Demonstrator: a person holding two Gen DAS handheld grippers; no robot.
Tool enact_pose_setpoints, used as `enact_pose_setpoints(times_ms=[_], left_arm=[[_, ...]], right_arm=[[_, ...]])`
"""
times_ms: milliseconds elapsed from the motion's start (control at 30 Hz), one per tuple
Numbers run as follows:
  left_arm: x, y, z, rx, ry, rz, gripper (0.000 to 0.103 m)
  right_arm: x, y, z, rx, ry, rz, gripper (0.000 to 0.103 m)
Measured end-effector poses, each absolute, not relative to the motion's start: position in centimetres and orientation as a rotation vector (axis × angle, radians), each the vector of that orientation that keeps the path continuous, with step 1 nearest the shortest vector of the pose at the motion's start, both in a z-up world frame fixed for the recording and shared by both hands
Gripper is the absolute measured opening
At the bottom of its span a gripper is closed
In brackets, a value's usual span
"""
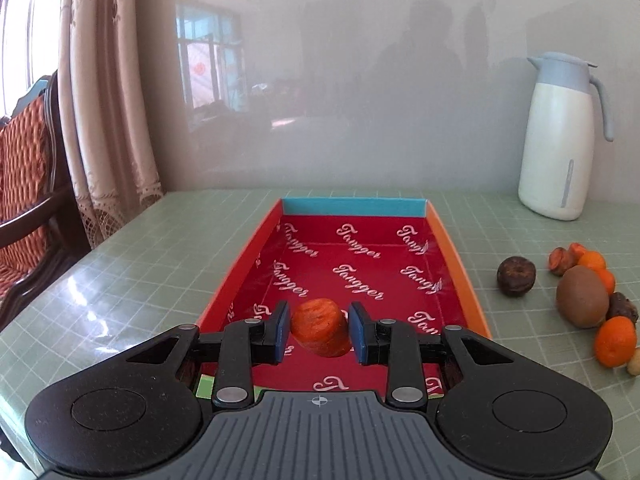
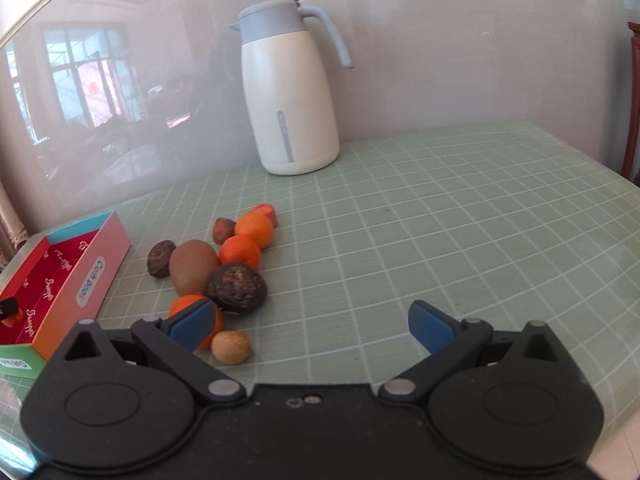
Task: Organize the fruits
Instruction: 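Carry the carrot piece with the left tool into the red box and release, then grasp the small tan round fruit with the right tool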
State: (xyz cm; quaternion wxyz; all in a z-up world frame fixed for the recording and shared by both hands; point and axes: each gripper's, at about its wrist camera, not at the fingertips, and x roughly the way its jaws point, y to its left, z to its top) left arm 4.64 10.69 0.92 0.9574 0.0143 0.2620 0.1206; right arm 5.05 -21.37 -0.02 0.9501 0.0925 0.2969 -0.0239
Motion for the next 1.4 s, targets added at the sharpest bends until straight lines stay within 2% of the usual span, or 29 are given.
enact_pose_setpoints(times_ms=[400, 433, 500, 533, 633, 733, 967, 1400], left_arm=[[4.1, 11.9, 0.7, 0.003, 0.554, 0.262, 0.032], [4.0, 12.1, 0.8, -0.004, 0.549, 0.265, 0.034], [3.5, 12.6, 1.1, -0.017, 0.535, 0.275, 0.053], [3.3, 12.7, 1.2, -0.013, 0.52, 0.292, 0.068], [2.3, 12.9, 1.8, 0.008, 0.47, 0.308, 0.072], [1.6, 13.1, 2.1, 0.015, 0.462, 0.319, 0.087], [-1.2, 13.8, 3.2, 0.025, 0.391, 0.355, 0.1], [-2.7, 14.2, 3.2, -0.017, 0.387, 0.332, 0.103]], right_arm=[[6.2, -18.8, -0.6, 0.143, 0.634, -0.014, 0.103], [6.3, -18.7, -0.6, 0.141, 0.636, -0.014, 0.103], [6.4, -18.5, -0.7, 0.136, 0.638, -0.016, 0.103], [6.4, -18.4, -0.7, 0.133, 0.639, -0.016, 0.103], [6.5, -18.3, -0.8, 0.129, 0.643, -0.015, 0.103], [6.6, -18.2, -0.8, 0.126, 0.646, -0.013, 0.103], [7.0, -18.3, -1.1, 0.132, 0.666, -0.007, 0.103], [7.0, -17.3, -1.5, 0.046, 0.656, 0.063, 0.101]])
